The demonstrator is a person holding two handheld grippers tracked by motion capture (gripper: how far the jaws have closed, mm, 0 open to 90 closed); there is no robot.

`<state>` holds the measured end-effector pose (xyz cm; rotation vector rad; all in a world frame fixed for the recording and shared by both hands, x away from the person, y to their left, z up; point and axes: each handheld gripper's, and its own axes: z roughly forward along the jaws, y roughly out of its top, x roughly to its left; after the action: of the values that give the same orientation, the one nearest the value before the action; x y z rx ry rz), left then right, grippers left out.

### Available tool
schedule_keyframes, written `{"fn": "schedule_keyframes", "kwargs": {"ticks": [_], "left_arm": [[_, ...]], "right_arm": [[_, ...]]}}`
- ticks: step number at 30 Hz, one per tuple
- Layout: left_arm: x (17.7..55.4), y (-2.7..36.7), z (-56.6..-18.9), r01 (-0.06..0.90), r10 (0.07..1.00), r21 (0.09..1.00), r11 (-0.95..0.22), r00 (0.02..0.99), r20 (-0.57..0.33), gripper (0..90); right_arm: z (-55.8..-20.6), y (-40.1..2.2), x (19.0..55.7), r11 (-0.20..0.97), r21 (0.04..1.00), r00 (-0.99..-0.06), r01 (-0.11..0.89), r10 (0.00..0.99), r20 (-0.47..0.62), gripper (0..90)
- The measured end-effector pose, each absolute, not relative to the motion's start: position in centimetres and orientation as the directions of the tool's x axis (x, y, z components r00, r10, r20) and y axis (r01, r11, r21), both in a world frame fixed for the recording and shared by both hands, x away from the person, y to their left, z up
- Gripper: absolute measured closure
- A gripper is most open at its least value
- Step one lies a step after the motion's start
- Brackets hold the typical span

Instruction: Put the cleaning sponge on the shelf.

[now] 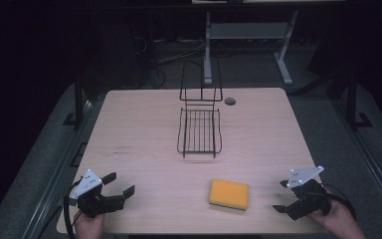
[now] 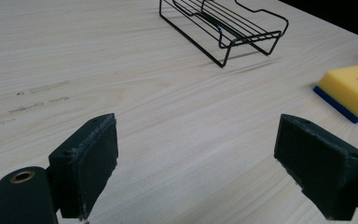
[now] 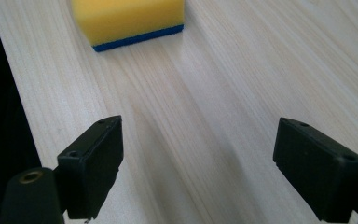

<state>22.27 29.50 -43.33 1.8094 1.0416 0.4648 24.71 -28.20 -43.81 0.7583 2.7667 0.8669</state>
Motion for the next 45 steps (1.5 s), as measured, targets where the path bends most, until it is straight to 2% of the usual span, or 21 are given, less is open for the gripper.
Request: {"fn": "schedule_keyframes", "kwargs": {"ticks": [45], "left_arm": [[21.8, 29.9, -43.2, 0.438, 0.821, 0.885, -0.158, 0.556, -0.129, 12.8]], "right_arm": [[-42.8, -24.4, 25.3, 0.764, 0.535, -0.905, 0.360, 0.426, 0.000, 14.6]]}}
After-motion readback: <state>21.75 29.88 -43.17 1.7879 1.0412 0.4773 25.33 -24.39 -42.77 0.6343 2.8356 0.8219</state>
